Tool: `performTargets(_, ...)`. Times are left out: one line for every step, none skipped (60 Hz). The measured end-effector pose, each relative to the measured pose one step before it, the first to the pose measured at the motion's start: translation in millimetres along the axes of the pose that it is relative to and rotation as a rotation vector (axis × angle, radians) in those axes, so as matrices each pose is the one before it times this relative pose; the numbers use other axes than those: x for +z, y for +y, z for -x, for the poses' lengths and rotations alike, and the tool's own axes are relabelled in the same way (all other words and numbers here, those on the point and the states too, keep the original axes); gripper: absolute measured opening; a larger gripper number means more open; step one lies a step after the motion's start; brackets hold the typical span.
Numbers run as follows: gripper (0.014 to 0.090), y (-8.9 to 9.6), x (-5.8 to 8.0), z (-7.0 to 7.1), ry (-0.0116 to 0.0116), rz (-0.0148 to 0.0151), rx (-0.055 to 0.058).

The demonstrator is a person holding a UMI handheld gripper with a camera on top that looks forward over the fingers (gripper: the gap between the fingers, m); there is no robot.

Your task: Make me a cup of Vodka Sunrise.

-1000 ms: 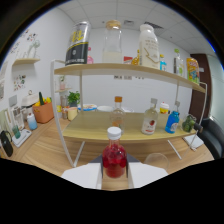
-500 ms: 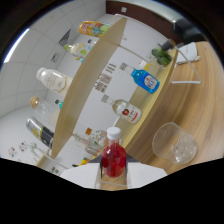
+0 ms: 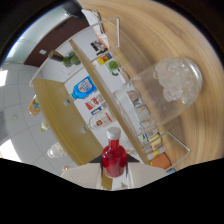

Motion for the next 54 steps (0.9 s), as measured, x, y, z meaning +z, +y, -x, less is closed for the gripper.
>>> performTargets(0.0340, -0.59, 0.09, 0.25, -0.00875, -0.00346, 0.0140)
performTargets(0.0339, -0.70, 0.06, 1.24, -0.00814, -0.00317, 0.0145)
performTargets(0.0338, -0.30, -0.17, 0.93, -0.00789, -0.00154, 0.0140)
performTargets(0.0339, -0.21, -0.45, 1.24, -0.00794, 0.00020, 0.0146)
performTargets(0.0340, -0.11, -0.06, 1.20, -0.00854, 0.00013, 0.0154)
performTargets(0.0341, -0.36, -0.04, 0.97, -0.00778, -0.00053, 0.0154)
performTargets(0.0341, -0.33, -0.32, 1.19, -0.00477, -0.00078, 0.0147)
performTargets(0.0339, -0.16, 0.07, 0.32, -0.00397, -0.00131, 0.0091)
performTargets(0.0339, -0.66, -0.87, -0.28, 0.00127, 0.00113, 0.0028)
performTargets(0.0339, -0.07, -0.07, -0.16, 0.00157, -0.00151, 0.0010)
performTargets(0.0340, -0.20, 0.07, -0.72, 0.00351, -0.00118, -0.0040)
performTargets(0.0340, 0.12, 0.17, -0.91, 0.00539, -0.00027, -0.0080)
performTargets(0.0340, 0.32, 0.03, -0.36, 0.00538, 0.00077, -0.0113)
performTargets(0.0343, 0.42, -0.01, -0.27, 0.00530, 0.00135, -0.0146)
performTargets(0.0341, 0.31, 0.11, -0.49, 0.00498, 0.00144, -0.0168)
performTargets(0.0338, 1.38, 0.85, 0.38, 0.00559, -0.00185, -0.0189)
performTargets(0.0341, 0.95, 0.07, 0.09, 0.00801, 0.00124, -0.0242)
performTargets(0.0341, 1.06, 0.02, 0.38, 0.00768, 0.00135, -0.0273)
performTargets(0.0340, 1.27, 0.13, 0.82, 0.00712, 0.00073, -0.0315)
performTargets(0.0339, 1.53, 0.00, 0.93, 0.00746, 0.00065, -0.0357)
performTargets(0.0341, 1.39, 0.22, 1.09, 0.00813, 0.00075, -0.0420)
performTargets(0.0339, 1.98, 0.23, 1.18, 0.01007, 0.00198, -0.0475)
performTargets(0.0340, 1.46, -0.14, 3.03, 0.01239, 0.00584, -0.0476)
performTargets(0.0339, 1.96, 0.35, 1.45, 0.01167, 0.00268, -0.0592)
performTargets(0.0340, 2.02, 0.25, 1.92, 0.01161, 0.00306, -0.0647)
performTargets(0.0339, 2.29, 0.37, 2.21, 0.01252, 0.00325, -0.0699)
performTargets(0.0341, 2.37, 0.27, 2.19, 0.01262, 0.00383, -0.0748)
performTargets(0.0341, 2.14, 0.16, 2.55, 0.01243, 0.00399, -0.0779)
performTargets(0.0343, 2.38, 0.26, 2.91, 0.01036, 0.00410, -0.0778)
performTargets(0.0341, 2.55, 0.52, 3.26, 0.01130, -0.00238, -0.0754)
performTargets(0.0341, 2.31, 0.90, 3.68, 0.00801, 0.00310, -0.0744)
performTargets(0.0342, 2.00, 0.36, 3.23, 0.00920, 0.00171, -0.0724)
performTargets(0.0342, 2.35, -0.27, 5.34, 0.00726, 0.00181, -0.0637)
performTargets(0.0341, 1.49, 0.19, 3.40, 0.01021, -0.00169, -0.0713)
performTargets(0.0342, 1.48, 0.13, 3.37, 0.00981, -0.00234, -0.0709)
performTargets(0.0343, 1.58, 0.21, 3.11, 0.00910, -0.00190, -0.0708)
performTargets(0.0344, 1.94, 0.22, 2.77, 0.00876, -0.00135, -0.0674)
performTargets(0.0341, 0.17, 0.77, 1.22, 0.00890, -0.00131, -0.0606)
performTargets(0.0341, 2.73, 0.24, 1.83, 0.00983, -0.00105, -0.0544)
performTargets(0.0342, 3.33, 0.91, -0.21, 0.01003, 0.00238, -0.0478)
performTargets(0.0342, 3.97, 0.19, 0.64, 0.01094, 0.00142, -0.0456)
performTargets(0.0342, 4.48, 0.67, 0.62, 0.00967, 0.00299, -0.0430)
performTargets(0.0342, 5.32, 0.70, 1.03, 0.00708, 0.00457, -0.0408)
performTargets(0.0341, 5.79, 1.00, 0.71, 0.00682, 0.00576, -0.0385)
performTargets(0.0341, 6.79, 1.23, -0.10, 0.00846, 0.00744, -0.0375)
performTargets(0.0341, 7.33, 2.21, 0.75, 0.01366, 0.00780, -0.0406)
performTargets(0.0341, 7.97, 2.17, -0.54, 0.01124, 0.00953, -0.0405)
performTargets(0.0341, 8.28, 0.74, 0.67, 0.00025, 0.01486, -0.0319)
performTargets(0.0341, 9.13, 3.13, 1.15, 0.00444, 0.01068, -0.0385)
performTargets(0.0340, 9.87, 2.08, 1.80, -0.00244, 0.01636, -0.0320)
performTargets(0.0340, 10.69, 2.55, 2.01, -0.00148, 0.01969, -0.0289)
performTargets(0.0339, 10.93, 2.76, 1.29, 0.00073, 0.02277, -0.0265)
performTargets(0.0340, 10.81, 2.90, 0.90, 0.00280, 0.02185, -0.0246)
performTargets(0.0341, 10.33, 3.07, 1.49, 0.00182, 0.01986, -0.0217)
